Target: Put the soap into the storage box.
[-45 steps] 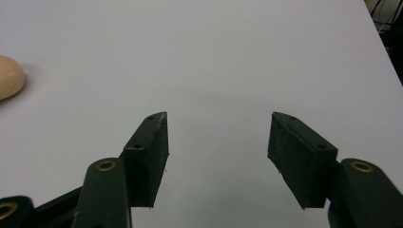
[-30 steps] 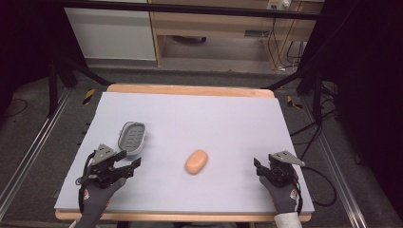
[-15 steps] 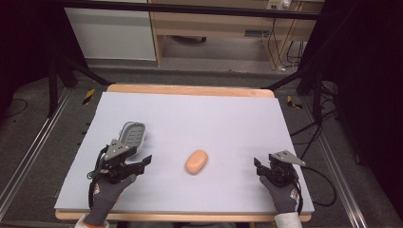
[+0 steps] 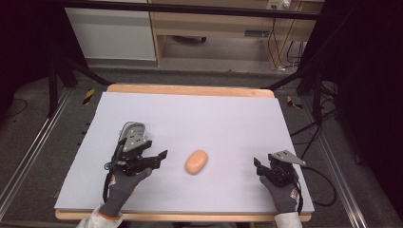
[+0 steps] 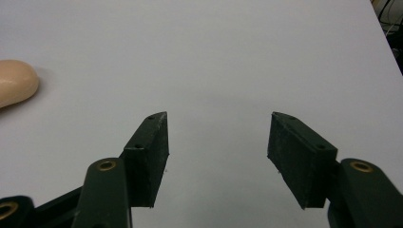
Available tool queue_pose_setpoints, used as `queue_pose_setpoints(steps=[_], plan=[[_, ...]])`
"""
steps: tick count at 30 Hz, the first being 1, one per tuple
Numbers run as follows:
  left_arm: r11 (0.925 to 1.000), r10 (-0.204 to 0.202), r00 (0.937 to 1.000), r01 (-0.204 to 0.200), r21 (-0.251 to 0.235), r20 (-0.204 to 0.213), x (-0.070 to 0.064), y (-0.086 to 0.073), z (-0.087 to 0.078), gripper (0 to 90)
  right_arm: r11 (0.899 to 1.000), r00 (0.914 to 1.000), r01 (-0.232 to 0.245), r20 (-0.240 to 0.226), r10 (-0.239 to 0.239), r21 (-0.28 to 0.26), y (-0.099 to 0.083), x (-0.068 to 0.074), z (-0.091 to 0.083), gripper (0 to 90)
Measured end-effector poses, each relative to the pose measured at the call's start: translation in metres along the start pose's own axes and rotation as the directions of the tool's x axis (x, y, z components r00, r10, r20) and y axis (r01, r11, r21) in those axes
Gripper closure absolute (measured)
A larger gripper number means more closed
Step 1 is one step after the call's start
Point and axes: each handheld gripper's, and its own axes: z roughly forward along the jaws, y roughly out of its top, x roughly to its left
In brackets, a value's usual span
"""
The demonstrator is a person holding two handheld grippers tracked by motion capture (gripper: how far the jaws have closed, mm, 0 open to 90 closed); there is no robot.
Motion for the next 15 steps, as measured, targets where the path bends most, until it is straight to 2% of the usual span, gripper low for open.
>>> queue_pose_setpoints(steps=[6, 15], plan=[[0.9996, 0.023, 0.9995, -0.023, 0.014, 0.021, -0.015, 0.009, 0.016, 28.9, 1.000, 1.0000, -0.005, -0.004, 0.005, -0.001, 0.001, -0.001, 0.000, 39.8], [0.9978, 0.054, 0.9978, -0.055, 0.037, 0.039, -0.030, 0.013, 0.033, 28.4, 1.000, 1.0000, -0.003, -0.004, 0.003, -0.003, 0.002, -0.001, -0.001, 40.5]])
